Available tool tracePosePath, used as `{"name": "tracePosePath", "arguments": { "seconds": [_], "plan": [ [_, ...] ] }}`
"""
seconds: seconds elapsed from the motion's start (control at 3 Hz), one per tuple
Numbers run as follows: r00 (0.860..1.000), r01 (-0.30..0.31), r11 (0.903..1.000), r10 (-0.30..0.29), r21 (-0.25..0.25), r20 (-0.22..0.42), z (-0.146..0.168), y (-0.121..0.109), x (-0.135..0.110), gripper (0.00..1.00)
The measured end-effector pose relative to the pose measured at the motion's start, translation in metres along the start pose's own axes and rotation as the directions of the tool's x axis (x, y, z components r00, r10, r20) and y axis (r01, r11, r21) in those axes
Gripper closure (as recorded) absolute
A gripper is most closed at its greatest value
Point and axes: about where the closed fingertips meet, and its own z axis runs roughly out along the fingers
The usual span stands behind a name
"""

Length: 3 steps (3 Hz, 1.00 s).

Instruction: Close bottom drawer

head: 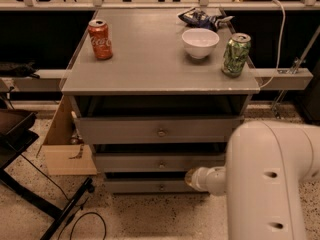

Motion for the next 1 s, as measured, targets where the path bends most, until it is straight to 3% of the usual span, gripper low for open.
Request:
{"name": "tracePosePath", "arguments": {
  "seconds": [0.33, 0.67, 1.0],
  "plan": [
    [0.994, 0.106, 0.9827, -0.1, 0.152, -0.045, -0.059, -0.064, -0.032, 1.0],
    [0.982, 0.183, 0.9545, -0.17, 0.235, -0.078, -0.091, -0.094, -0.051, 1.0],
    [0.982, 0.183, 0.9545, -0.17, 0.235, -0.078, -0.091, -0.094, -0.051, 1.0]
  ]
}}
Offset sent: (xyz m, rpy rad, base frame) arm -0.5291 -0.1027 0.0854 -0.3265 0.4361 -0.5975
